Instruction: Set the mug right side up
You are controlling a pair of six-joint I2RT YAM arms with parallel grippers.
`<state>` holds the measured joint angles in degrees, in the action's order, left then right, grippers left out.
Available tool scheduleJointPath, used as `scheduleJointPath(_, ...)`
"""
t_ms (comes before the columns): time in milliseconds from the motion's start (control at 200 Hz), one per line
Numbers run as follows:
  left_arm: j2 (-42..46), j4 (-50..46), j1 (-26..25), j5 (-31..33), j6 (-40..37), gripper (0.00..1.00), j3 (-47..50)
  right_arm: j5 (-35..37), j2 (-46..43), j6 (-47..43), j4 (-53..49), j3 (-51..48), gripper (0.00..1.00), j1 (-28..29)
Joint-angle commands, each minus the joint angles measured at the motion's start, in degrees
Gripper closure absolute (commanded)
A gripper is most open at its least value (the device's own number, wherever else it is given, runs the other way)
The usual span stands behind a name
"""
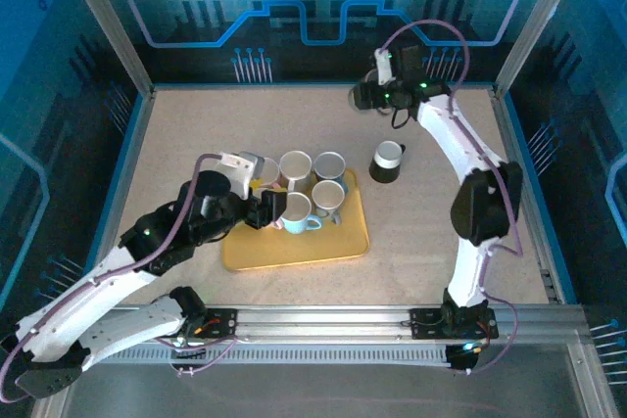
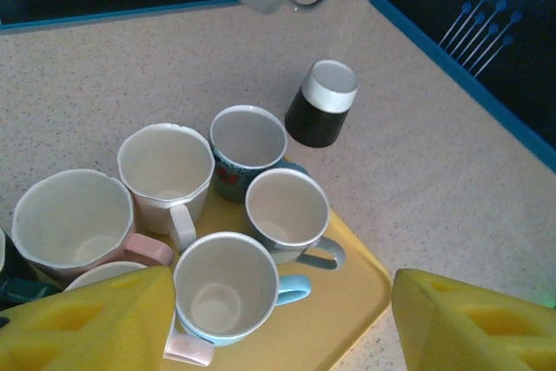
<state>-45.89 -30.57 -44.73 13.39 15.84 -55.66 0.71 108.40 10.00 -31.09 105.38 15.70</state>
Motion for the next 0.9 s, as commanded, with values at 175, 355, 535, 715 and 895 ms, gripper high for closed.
scheduleJointPath(175, 7.16, -0.34, 0.51, -3.37, 9.63, 0.33, 5.07, -8.19, -17.61, 25.31, 17.48, -13.49, 0.93, 4.40)
scheduleJointPath(355, 9.73, 12.02, 0.52, -12.15, 16.64, 0.31, 12.05, -11.55, -26.75, 40.09, 30.23, -28.27, 0.91, 8.41)
scheduleJointPath(535, 10.25, 28.25, 0.59, -16.38, 21.81, 0.29, 20.38, -15.61, -31.29, 52.67, 37.31, -37.19, 0.92, 10.76)
scheduleJointPath(715, 8.87, 38.83, 1.05, -17.13, 23.57, 0.24, 25.79, -19.62, -34.59, 61.95, 42.97, -42.66, 0.93, 12.35)
scheduleJointPath(895, 4.10, 49.12, 3.94, -23.55, 29.69, 0.16, 27.40, -21.99, -38.71, 66.21, 48.19, -46.51, 0.94, 13.80)
